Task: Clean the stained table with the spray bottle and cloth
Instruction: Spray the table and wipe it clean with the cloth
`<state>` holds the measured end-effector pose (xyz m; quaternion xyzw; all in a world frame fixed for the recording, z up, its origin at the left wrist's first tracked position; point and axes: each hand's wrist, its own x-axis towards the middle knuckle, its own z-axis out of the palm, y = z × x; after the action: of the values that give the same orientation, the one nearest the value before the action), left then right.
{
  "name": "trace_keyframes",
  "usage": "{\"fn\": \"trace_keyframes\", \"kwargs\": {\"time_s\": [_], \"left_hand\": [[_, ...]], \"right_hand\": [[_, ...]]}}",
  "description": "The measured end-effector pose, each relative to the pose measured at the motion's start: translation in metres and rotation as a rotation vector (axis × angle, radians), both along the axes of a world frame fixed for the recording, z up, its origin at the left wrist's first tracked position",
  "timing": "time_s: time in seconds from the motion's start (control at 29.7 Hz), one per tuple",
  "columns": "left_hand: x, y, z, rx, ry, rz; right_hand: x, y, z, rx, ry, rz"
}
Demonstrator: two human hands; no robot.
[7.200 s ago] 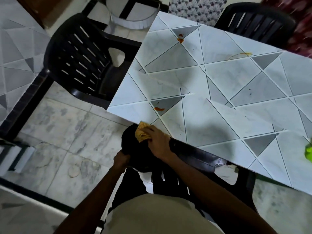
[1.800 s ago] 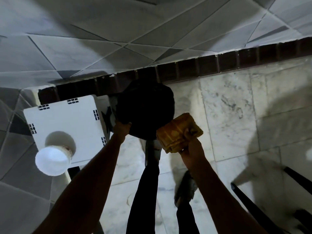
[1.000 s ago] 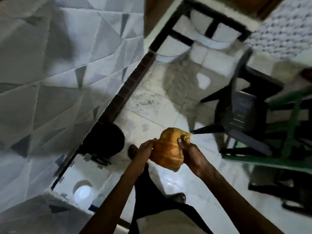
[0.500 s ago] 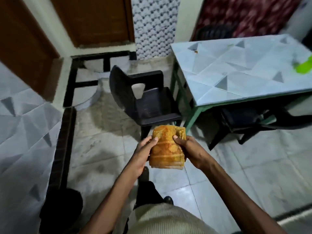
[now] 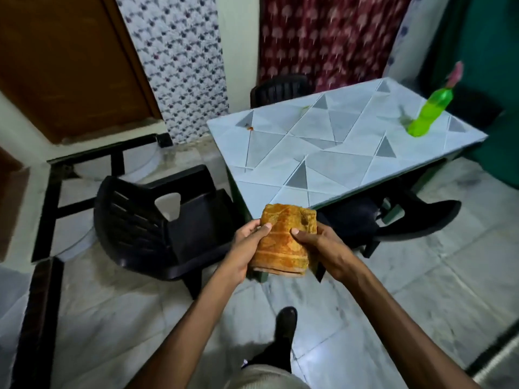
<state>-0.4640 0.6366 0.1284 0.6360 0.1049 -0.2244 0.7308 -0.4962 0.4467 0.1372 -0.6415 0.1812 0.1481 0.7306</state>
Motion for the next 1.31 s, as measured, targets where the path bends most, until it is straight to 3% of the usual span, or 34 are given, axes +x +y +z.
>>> {"fn": "trace_keyframes", "kwargs": {"time_s": [0.34,0.61,1.01,1.31], "left_hand": [[0.147,-0.133,0.027,-0.030,-0.030,-0.007],[0.210,-0.222,0.039,0.023,-0.091,0.002],[0.208,-0.488,0.041,-0.030,-0.129,0.160],[0.213,-0.594,0.064,-0.024,-0.150,0.233]], "right_hand": [[0.147,-0.126,0.021,0.040,-0.048,-0.038],[0.215,-0.222,0.017,-0.115,-0.126,-0.020],[0.234,-0.494,0.034,-0.083,-0.215,0.120],[0.262,-0.600,0.052,-0.113,-0.248,0.216]]}}
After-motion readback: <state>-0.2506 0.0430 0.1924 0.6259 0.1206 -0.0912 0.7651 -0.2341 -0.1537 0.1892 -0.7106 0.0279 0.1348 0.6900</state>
